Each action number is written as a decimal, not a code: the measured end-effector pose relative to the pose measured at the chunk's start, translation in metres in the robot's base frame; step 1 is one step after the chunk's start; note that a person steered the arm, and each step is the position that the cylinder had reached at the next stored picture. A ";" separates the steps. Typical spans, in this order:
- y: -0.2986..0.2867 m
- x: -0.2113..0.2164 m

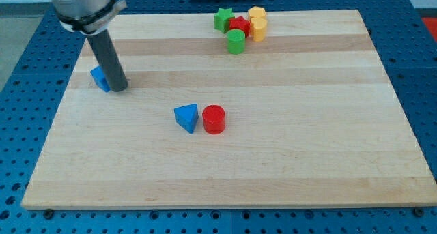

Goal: Move the blue triangle below to the blue cube

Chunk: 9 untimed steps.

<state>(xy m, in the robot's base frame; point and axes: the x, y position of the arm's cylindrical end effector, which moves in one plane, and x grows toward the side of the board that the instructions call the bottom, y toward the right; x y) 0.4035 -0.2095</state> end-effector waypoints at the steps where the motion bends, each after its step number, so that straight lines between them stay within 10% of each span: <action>1: -0.010 0.000; 6: 0.172 0.041; 9: 0.186 0.068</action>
<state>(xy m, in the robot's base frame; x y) 0.4715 -0.0232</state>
